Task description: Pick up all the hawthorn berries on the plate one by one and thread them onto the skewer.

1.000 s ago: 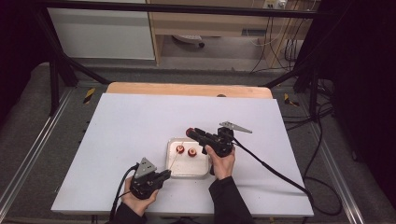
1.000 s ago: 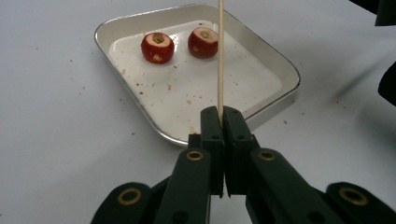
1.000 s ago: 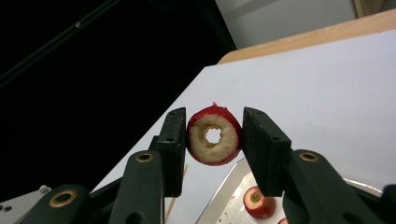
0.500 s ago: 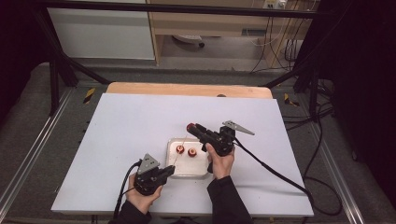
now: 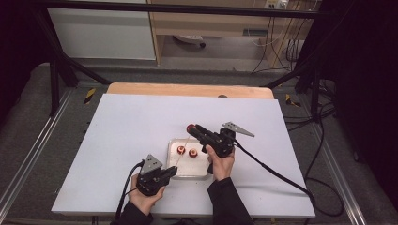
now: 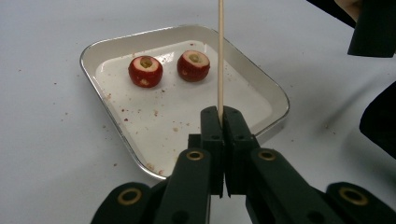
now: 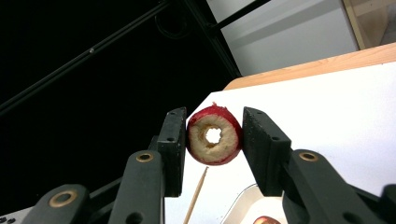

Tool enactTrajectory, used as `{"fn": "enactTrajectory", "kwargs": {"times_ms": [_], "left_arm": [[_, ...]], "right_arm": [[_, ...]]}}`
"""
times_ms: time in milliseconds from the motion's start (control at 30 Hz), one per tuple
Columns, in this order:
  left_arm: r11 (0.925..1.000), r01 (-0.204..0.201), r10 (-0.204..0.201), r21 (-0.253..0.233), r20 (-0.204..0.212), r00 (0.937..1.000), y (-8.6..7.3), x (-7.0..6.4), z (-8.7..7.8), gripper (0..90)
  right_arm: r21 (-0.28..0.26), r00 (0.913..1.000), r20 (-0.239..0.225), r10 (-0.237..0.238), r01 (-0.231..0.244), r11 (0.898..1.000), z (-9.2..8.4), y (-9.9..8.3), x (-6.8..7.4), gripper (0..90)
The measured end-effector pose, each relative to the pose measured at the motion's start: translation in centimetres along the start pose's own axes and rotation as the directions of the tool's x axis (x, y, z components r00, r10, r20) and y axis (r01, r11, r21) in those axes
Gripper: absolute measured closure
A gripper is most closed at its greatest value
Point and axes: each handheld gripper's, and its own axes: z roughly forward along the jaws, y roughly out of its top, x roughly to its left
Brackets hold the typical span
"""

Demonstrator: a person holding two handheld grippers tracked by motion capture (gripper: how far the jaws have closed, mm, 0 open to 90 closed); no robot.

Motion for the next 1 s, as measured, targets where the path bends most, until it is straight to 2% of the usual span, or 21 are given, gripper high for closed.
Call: {"fn": "enactTrajectory", "kwargs": {"times_ms": [767, 1000], "left_arm": [[0.9999, 0.010, -0.010, -0.012, 0.003, 0.9999, 0.08, 0.04, -0.16, 88.1], [0.9996, 0.020, -0.020, -0.021, 0.002, 0.9998, 0.12, -0.05, -0.16, 88.0]], "right_arm": [[0.015, 0.9999, -0.011, -0.001, 0.001, 1.000, 0.07, -0.23, -0.01, 61.6], [0.034, 0.9999, -0.014, 0.006, -0.005, 0.999, 0.30, -0.94, 0.02, 61.6]]}}
